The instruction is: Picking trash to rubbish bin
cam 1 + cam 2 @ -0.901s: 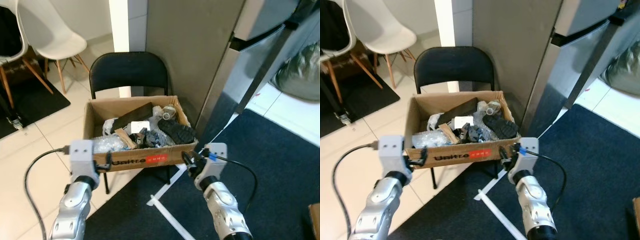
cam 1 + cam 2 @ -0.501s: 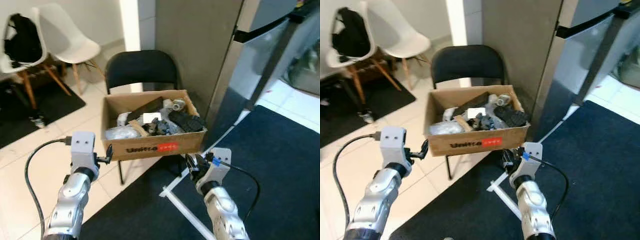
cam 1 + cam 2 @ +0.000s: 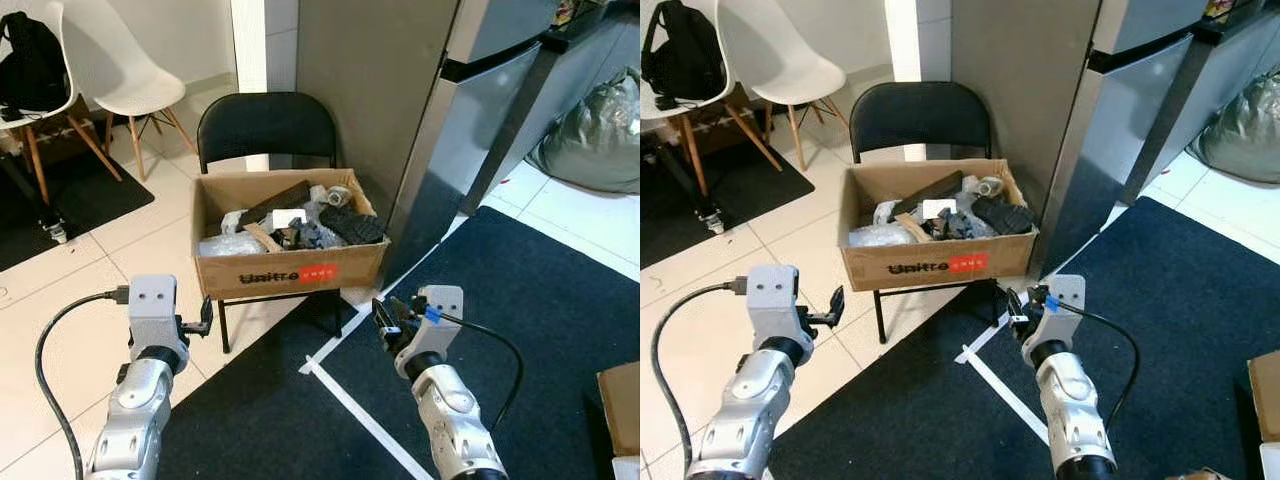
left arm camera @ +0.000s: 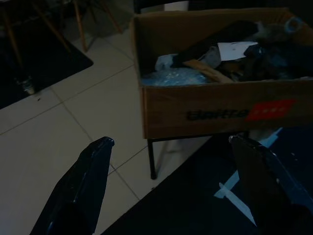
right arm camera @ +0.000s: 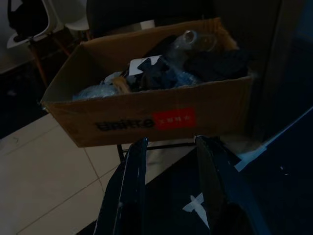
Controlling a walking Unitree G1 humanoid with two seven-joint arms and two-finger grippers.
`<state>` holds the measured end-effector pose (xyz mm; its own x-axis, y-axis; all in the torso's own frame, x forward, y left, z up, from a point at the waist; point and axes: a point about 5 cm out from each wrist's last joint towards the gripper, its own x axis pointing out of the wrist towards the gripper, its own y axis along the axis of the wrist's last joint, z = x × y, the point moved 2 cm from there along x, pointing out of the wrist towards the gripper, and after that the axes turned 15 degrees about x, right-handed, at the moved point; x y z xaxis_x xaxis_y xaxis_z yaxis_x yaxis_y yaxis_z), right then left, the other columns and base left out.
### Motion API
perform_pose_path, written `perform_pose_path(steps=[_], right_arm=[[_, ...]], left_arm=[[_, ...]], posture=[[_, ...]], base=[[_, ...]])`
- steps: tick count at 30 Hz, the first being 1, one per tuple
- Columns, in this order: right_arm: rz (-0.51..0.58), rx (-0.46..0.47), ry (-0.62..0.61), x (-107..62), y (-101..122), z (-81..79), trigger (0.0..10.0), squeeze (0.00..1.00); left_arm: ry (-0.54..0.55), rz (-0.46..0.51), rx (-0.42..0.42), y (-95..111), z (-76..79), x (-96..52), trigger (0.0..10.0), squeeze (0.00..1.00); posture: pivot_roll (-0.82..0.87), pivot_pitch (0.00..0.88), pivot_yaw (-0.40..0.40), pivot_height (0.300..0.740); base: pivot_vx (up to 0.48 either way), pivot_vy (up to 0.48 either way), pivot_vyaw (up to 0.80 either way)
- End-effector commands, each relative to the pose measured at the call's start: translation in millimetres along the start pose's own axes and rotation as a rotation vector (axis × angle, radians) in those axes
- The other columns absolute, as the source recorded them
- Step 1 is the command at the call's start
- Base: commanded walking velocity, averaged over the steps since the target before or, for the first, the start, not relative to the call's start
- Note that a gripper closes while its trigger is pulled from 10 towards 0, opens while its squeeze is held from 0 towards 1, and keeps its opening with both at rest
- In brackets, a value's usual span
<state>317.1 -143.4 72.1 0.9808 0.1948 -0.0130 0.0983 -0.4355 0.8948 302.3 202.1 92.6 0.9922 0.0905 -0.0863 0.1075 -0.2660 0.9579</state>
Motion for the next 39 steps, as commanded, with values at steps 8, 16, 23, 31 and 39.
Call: perform_pose_path(steps=[8,16,23,31,39], right_arm=[[-0.037,0.02,-0.018,-3.2,-6.4,4.8,10.0,0.0],[-0.074,-0.061,-0.167,-9.8,-12.3,28.4,10.0,0.0],[-0.096,-0.055,-0.214,-14.9,-16.9,38.6,10.0,0.0],[-0.123,-0.067,-0.234,-19.0,-25.7,43.1,10.0,0.0],[-0.108,-0.052,-0.244,-17.4,-25.2,42.2,10.0,0.0]], left_arm=[[0.001,-0.003,0.002,-2.9,4.3,-4.2,10.0,0.0],[-0.033,0.009,0.026,1.0,12.4,-3.2,10.0,0.0],[-0.031,0.004,0.024,-1.1,12.2,-4.9,10.0,0.0],[-0.021,0.001,0.007,-6.4,6.7,-9.4,10.0,0.0],[-0.05,-0.007,0.008,-8.9,8.3,-10.6,10.0,0.0]], posture=[[0.06,0.101,-0.032,0.74],[0.06,0.104,-0.033,0.74],[0.06,0.101,-0.033,0.74],[0.08,0.102,-0.036,0.74],[0.07,0.095,-0.03,0.74]], base=[[0.0,0.0,-0.3],[0.0,0.0,-0.8],[0.0,0.0,-0.8],[0.0,0.0,-0.8],[0.0,0.0,-0.8]])
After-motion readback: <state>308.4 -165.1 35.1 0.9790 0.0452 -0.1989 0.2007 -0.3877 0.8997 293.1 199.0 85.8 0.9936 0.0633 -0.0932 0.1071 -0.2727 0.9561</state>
